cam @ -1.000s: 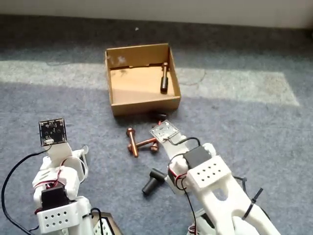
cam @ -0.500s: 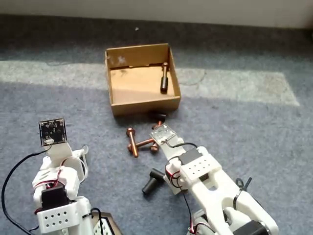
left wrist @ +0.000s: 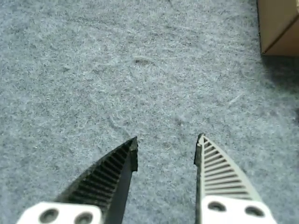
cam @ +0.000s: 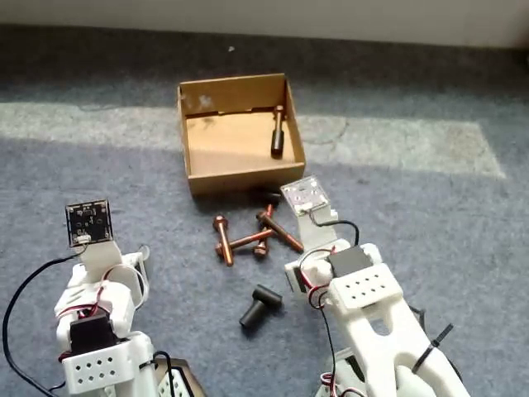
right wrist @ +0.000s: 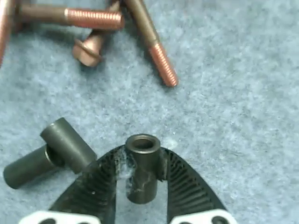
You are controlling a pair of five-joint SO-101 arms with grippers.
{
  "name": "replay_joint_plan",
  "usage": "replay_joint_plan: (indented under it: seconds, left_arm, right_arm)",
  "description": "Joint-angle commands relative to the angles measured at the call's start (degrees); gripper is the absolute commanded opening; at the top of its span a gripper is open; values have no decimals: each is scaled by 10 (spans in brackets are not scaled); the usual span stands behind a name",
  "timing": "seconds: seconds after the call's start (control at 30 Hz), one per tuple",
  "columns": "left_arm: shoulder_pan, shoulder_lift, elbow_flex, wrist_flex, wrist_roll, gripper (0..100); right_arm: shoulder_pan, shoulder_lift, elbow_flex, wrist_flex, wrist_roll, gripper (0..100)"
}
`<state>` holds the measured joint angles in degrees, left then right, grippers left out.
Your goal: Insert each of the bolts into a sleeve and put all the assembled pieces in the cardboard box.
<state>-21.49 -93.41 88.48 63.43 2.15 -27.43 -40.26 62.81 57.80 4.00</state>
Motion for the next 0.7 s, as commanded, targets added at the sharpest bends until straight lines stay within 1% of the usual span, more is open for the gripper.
replay_joint_plan:
  seconds: [0.0, 0.03, 0.1, 0.17, 0.3, 0.4, 0.53, 0.67]
  left_arm:
    - [-3, -4, -36, -5, -9, 217]
    - [0, 0, -50, -5, -21, 217]
    - [28, 1, -76, -4, -39, 217]
    - [57, 2, -102, 15, -40, 217]
    - [117, 3, -152, 38, -38, 215]
    - [156, 28, -183, 40, -38, 188]
    - [194, 152, -262, 40, -36, 186]
    - [230, 327, -355, 40, -4, 187]
  right_arm:
    - [15, -26, -26, -10, -62, 5]
    - [25, -27, -26, -34, -79, 5]
    - [46, -25, -18, -89, -108, 5]
    - [71, -30, 11, -121, -118, 5]
    - [102, -31, 51, -156, -120, 5]
    - [108, -31, 58, -158, -120, 5]
    - [108, -31, 60, -159, -120, 5]
    - [108, -30, 62, -159, -120, 5]
